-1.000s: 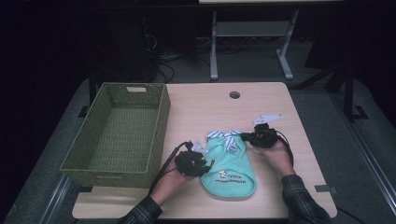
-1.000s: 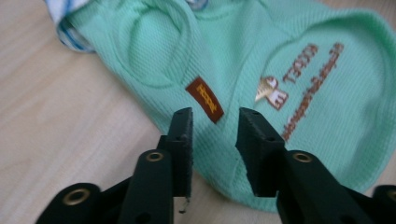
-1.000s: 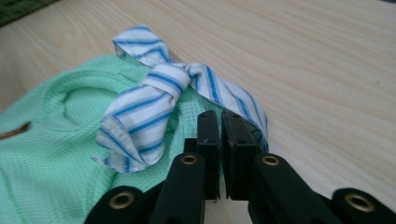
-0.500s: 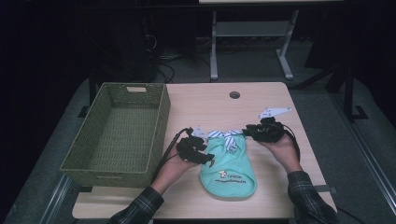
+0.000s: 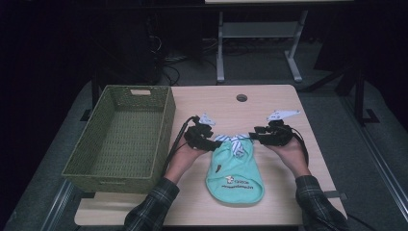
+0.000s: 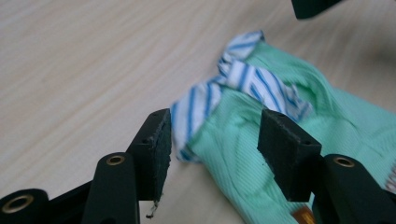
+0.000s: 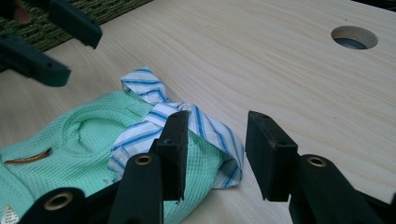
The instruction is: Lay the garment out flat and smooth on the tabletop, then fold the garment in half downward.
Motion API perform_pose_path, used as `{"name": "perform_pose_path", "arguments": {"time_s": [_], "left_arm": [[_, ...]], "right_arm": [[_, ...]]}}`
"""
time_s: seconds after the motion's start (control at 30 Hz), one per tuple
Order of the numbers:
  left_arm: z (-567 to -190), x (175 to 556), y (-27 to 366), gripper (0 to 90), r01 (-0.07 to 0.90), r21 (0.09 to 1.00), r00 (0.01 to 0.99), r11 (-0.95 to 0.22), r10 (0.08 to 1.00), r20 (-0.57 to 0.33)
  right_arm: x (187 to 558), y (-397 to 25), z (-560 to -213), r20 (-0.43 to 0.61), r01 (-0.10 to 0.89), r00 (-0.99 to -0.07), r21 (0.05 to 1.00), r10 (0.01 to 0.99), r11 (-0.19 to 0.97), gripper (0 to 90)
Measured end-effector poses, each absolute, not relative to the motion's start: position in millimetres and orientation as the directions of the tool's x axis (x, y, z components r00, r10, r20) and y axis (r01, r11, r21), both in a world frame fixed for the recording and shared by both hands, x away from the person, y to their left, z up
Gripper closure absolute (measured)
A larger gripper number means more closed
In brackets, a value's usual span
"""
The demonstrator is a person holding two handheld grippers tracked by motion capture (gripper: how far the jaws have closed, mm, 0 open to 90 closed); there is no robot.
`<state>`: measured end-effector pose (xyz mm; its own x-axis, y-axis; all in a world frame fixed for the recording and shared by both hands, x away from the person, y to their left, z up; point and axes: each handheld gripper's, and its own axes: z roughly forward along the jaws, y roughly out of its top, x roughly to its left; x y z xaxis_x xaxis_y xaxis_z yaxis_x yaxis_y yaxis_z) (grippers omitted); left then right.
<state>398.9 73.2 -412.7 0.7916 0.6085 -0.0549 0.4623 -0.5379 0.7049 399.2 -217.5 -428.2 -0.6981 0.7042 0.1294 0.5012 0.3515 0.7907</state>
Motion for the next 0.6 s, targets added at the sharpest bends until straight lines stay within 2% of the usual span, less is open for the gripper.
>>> {"name": "perform_pose_path", "arguments": {"time_s": [0.6], "left_arm": [[-442.3, 438.1, 65.2, 44.9, 0.517, 0.680, 0.768, -0.520, 0.632, -0.101]], "right_arm": [[417.9, -207.3, -453.4, 0.180, 0.542, -0.688, 0.772, 0.703, 0.332, 58.8]]}}
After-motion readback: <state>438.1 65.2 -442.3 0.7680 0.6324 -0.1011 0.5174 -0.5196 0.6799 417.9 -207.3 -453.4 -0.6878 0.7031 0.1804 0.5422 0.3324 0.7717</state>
